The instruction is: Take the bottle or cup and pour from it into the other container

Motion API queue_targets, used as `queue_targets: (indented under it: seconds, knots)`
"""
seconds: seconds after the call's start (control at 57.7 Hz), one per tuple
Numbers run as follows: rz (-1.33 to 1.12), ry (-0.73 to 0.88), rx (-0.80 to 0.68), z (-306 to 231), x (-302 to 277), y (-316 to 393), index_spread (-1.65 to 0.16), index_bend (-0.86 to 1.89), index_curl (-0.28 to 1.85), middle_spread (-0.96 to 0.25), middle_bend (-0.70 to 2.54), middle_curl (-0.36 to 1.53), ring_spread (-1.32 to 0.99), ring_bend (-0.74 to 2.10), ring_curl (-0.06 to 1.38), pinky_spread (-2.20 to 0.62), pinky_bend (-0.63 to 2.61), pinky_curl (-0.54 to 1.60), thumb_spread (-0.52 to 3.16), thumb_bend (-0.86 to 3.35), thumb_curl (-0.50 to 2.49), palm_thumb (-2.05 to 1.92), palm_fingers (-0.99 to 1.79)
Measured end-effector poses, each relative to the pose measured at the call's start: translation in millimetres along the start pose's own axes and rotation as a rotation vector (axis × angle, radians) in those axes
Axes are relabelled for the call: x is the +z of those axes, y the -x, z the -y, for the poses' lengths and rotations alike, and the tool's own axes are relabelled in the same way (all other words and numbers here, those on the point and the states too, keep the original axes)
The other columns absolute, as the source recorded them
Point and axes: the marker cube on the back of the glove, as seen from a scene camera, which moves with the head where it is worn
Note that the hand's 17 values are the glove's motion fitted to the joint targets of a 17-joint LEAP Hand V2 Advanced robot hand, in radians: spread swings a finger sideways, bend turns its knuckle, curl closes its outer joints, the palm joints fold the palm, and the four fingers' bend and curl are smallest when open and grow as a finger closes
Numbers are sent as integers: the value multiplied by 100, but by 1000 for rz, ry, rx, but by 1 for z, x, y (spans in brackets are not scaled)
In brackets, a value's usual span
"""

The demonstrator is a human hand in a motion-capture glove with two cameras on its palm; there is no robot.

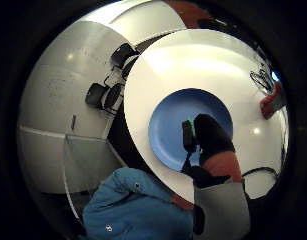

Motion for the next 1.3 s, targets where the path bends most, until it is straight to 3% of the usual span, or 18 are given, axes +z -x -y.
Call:
queue_targets:
  seconds: [0.433,0.589,0.831,0.97,1.143,1.229,1.299]
  knots:
    - [-83,-23,139,-50,-21,-98,-38,15,26,2,19,29,10,34,24,16,54,24,110,-3,36,63,16]
    - [-96,-153,189,-64,-29,-145,-38,11,24,2,19,29,10,39,27,16,58,26,110,-3,35,57,9]
    - [210,-416,123,-68,-24,-212,-37,13,22,1,20,31,9,44,28,16,61,26,107,-2,36,57,10]
    - [358,-517,209,-65,-15,-248,-35,12,22,3,21,32,10,47,29,16,62,27,102,-2,37,59,14]
    - [488,-590,299,-51,3,-289,-32,11,21,4,21,32,11,51,30,19,65,28,97,-4,35,53,18]
    - [581,-509,152,-44,18,-305,-30,11,20,5,21,33,11,52,30,19,66,28,96,-4,35,52,18]
    - [676,-544,177,-27,34,-311,-29,11,20,6,22,33,11,52,30,19,66,29,94,-3,35,52,17]
